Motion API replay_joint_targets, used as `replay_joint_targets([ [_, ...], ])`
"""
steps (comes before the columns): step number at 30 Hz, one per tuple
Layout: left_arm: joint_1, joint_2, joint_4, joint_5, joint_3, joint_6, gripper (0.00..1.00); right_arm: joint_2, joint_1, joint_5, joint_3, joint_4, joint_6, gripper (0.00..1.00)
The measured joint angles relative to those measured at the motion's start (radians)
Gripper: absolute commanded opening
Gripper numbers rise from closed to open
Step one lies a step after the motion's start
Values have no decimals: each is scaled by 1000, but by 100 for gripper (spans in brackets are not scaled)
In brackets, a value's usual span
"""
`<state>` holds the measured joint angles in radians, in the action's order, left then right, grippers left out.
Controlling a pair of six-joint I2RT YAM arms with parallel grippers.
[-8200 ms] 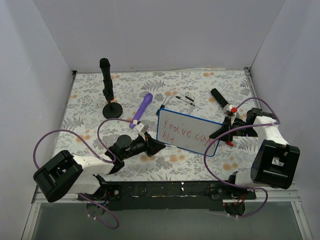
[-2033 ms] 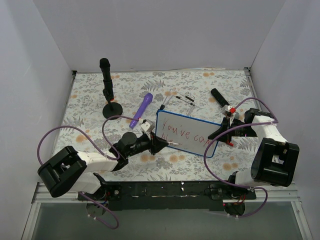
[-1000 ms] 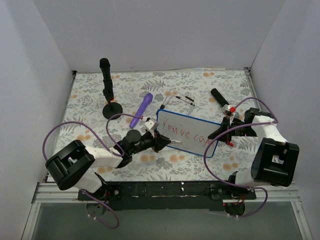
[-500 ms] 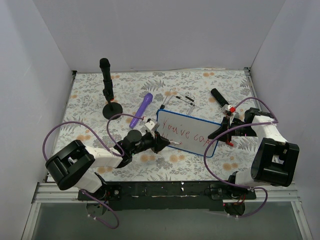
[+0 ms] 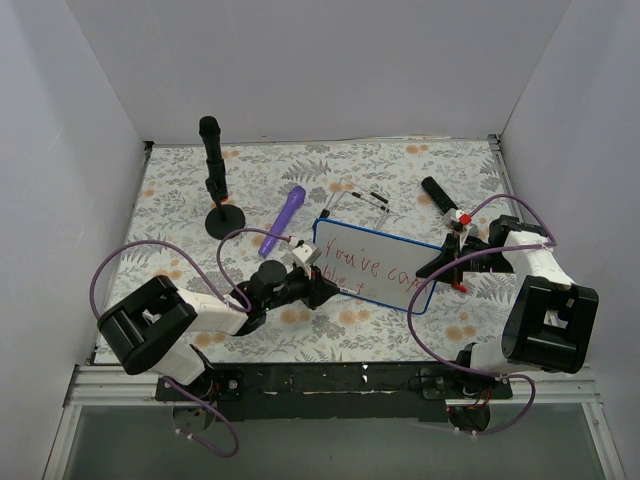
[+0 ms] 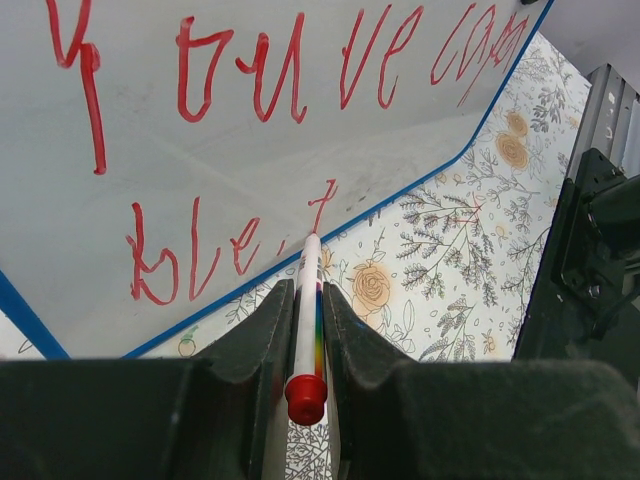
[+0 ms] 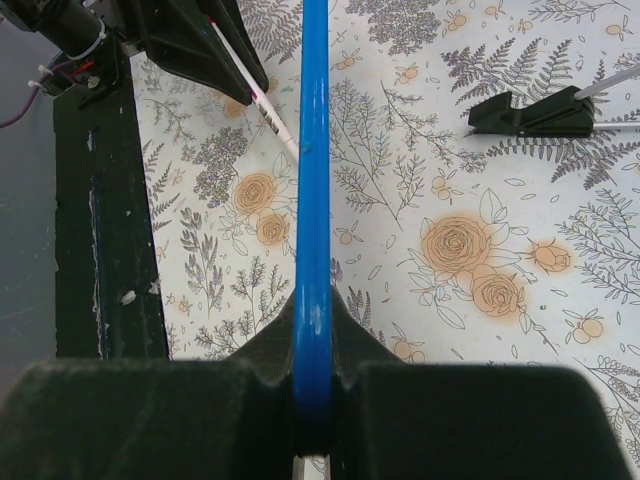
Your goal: Write a sentence on the whiteboard
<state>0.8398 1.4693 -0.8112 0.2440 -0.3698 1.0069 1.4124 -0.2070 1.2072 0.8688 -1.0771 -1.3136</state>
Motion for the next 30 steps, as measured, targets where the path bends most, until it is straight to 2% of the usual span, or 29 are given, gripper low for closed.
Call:
replay_joint_targets([
  [20, 0, 19, -5, 43, -53, 23, 0, -6, 0, 0, 0, 4, 0, 1],
  [24, 0, -43, -4, 71, -40, 31, 0, -6, 0, 0, 0, 3, 0, 1],
  [30, 0, -238, 23, 104, 6, 32, 0, -6, 0, 0, 0, 3, 0, 1],
])
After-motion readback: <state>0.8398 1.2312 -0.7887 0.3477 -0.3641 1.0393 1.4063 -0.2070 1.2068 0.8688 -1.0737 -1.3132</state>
